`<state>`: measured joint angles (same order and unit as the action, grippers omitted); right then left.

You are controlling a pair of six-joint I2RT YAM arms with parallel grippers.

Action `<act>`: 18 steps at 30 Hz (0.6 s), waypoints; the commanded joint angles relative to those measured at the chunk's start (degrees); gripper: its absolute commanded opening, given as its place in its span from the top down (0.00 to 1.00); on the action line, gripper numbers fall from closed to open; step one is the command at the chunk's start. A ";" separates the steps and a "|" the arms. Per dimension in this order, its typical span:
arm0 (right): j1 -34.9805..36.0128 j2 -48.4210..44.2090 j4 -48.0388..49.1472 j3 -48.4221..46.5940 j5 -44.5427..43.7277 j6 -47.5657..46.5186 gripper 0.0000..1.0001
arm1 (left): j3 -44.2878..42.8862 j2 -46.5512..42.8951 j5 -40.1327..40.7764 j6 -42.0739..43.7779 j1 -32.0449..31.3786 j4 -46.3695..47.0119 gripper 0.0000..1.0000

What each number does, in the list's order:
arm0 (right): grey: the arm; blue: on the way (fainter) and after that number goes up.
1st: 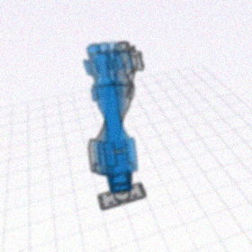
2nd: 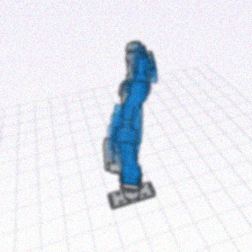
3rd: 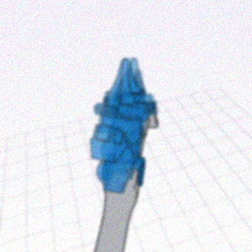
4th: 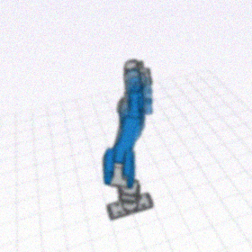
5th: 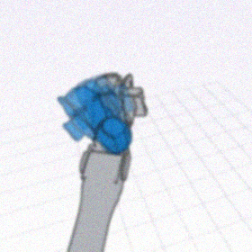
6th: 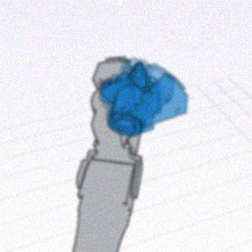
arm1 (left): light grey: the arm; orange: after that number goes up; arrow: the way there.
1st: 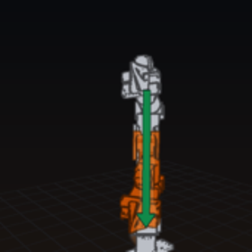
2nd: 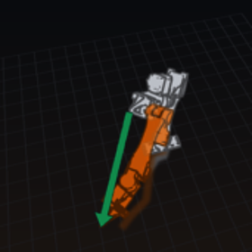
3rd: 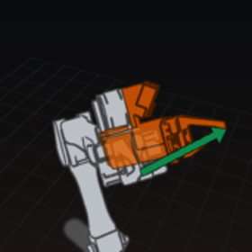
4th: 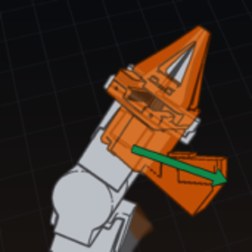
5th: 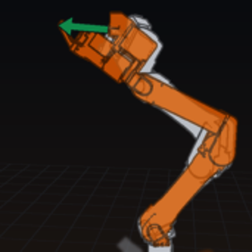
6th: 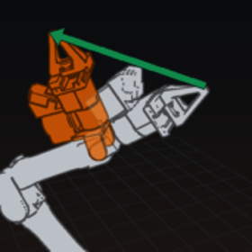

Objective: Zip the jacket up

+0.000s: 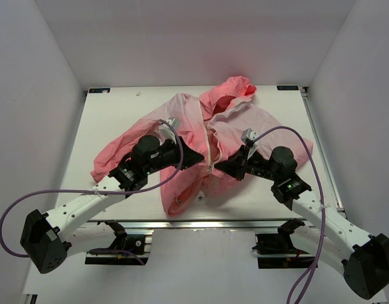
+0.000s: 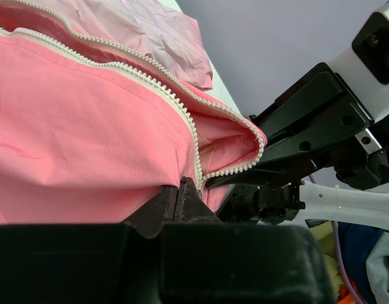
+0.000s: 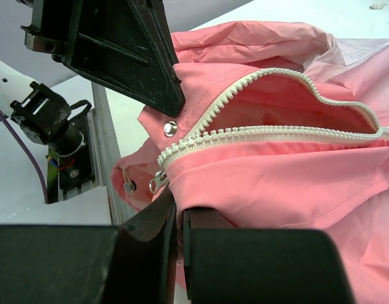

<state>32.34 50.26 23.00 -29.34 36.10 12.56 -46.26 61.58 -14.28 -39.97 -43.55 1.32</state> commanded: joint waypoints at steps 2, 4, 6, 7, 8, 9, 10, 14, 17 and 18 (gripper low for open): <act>0.18 -1.48 3.63 -1.33 0.11 -1.22 1.00 | -0.59 -0.24 -1.80 -0.02 0.48 1.84 1.00; 0.18 -1.57 3.63 -1.33 0.38 -1.13 1.00 | -0.85 -0.23 -1.62 -0.02 0.48 1.40 1.00; 0.18 -1.74 3.54 -1.42 0.47 -1.31 1.00 | -0.85 -0.15 -1.36 -0.11 0.57 1.23 1.00; 0.18 -1.83 3.36 -1.42 0.29 -1.31 1.00 | -0.76 -0.15 -1.45 -0.03 0.57 1.40 1.00; 0.18 -1.92 3.10 -1.33 0.29 -1.31 1.00 | -0.59 -0.23 -1.88 -0.02 0.48 1.66 1.00; 0.18 -1.92 3.01 -1.42 0.46 -1.39 1.00 | -0.41 -0.41 -2.06 0.06 0.57 2.01 1.00; 0.18 -2.09 2.84 -1.42 0.47 -1.57 1.00 | -0.32 -0.50 -2.06 0.06 0.57 2.45 1.00; 0.27 -2.18 2.22 -1.59 -0.06 -1.92 1.00 | -0.23 -0.58 -2.94 0.15 0.57 2.89 1.00; 0.18 -2.10 2.83 -1.51 -0.68 -1.84 1.00 | -0.23 -0.41 -3.21 0.15 0.57 3.16 1.00; 0.18 -2.10 3.53 -1.51 -0.50 -1.66 1.00 | -0.23 -0.32 -3.38 0.15 0.48 3.07 1.00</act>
<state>32.34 49.32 22.87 -29.34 35.94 11.73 -46.26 61.63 -15.94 -39.94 -43.22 2.09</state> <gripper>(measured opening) 0.039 0.025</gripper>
